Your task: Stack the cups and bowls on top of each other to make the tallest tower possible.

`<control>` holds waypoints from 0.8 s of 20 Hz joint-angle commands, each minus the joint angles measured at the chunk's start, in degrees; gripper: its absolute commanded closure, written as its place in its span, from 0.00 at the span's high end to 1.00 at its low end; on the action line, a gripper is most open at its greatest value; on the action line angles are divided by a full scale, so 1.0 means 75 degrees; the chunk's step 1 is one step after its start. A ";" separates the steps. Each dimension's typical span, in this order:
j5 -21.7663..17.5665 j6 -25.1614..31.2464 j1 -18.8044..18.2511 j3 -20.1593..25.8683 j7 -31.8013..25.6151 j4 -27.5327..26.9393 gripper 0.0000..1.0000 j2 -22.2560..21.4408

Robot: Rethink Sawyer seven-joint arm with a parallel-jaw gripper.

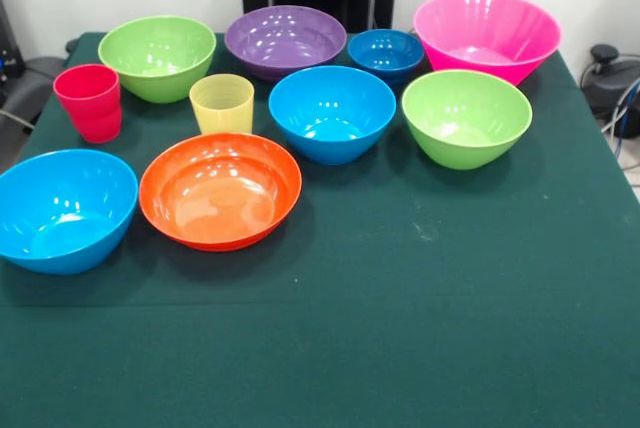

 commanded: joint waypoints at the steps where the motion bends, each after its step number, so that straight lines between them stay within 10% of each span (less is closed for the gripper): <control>1: -0.0638 -0.0277 -0.0616 0.0853 -0.0170 0.0352 1.00 -0.0239; 16: -0.0886 -0.0670 -0.0347 0.0826 0.0453 0.0330 1.00 0.0116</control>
